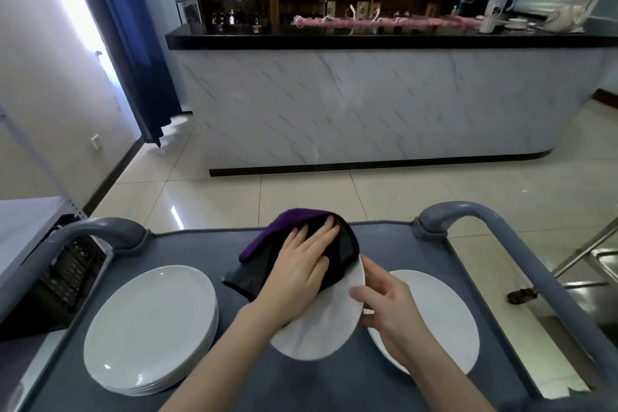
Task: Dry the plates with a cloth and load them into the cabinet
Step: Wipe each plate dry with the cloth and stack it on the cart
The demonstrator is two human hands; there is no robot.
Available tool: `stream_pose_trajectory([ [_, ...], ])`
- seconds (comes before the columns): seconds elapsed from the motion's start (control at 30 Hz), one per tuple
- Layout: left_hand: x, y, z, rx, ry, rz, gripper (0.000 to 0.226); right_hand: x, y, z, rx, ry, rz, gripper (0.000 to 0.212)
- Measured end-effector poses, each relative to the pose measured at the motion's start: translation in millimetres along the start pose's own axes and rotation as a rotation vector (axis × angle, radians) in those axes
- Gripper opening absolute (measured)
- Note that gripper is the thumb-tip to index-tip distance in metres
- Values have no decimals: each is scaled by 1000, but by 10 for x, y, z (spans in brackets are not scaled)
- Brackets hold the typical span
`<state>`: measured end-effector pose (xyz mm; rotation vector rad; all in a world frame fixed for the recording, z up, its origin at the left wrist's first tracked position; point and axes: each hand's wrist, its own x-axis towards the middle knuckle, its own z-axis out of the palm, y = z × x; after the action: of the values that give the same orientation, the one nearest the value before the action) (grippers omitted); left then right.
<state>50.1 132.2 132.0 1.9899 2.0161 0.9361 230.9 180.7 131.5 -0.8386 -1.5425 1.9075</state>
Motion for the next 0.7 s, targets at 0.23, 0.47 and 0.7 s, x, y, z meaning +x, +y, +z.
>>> stream_pose_trajectory([
  [0.23, 138, -266, -333, -40, -93, -33, 43, -67, -75, -59, -129, -78, -54, 63],
  [0.47, -70, -394, -264, -371, -90, -287, 9, 3, -230, -116, -402, -113, -106, 64],
  [0.7, -172, -292, -223, -436, 73, -275, 31, 143, -287, -52, -832, 54, -318, 20],
])
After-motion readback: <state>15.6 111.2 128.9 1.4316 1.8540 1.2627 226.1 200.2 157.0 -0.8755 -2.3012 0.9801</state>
